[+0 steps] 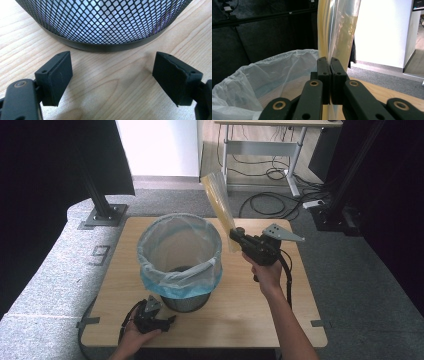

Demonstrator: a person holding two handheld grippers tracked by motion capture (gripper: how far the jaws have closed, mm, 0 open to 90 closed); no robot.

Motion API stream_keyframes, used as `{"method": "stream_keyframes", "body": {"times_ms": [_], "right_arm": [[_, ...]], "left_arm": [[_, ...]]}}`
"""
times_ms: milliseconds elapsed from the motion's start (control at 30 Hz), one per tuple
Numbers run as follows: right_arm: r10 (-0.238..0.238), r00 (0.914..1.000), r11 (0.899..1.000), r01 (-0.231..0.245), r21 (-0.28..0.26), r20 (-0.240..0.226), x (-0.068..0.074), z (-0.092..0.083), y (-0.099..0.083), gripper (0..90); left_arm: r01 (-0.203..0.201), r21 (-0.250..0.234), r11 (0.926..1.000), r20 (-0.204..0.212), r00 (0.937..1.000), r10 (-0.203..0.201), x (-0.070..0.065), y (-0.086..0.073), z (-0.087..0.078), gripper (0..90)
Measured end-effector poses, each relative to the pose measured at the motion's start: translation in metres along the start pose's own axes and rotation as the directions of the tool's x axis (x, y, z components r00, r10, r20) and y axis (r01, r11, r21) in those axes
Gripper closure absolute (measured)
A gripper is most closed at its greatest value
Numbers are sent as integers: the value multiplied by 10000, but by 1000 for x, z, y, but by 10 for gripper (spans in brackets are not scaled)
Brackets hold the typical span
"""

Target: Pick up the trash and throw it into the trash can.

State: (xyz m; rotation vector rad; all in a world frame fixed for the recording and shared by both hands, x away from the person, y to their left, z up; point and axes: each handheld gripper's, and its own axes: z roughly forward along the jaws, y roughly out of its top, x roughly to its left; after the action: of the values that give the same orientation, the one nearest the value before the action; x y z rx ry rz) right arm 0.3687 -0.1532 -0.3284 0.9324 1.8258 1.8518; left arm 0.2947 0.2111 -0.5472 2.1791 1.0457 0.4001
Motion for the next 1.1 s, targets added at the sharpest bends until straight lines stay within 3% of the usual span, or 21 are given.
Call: {"method": "stream_keyframes", "body": {"times_ms": [1100], "right_arm": [[-441, 9967, 9989, 451, 137, -680, 34, 33, 17, 879]], "left_arm": [[-9, 14, 10000, -14, 10000, 9, 0, 0, 0, 163]]}}
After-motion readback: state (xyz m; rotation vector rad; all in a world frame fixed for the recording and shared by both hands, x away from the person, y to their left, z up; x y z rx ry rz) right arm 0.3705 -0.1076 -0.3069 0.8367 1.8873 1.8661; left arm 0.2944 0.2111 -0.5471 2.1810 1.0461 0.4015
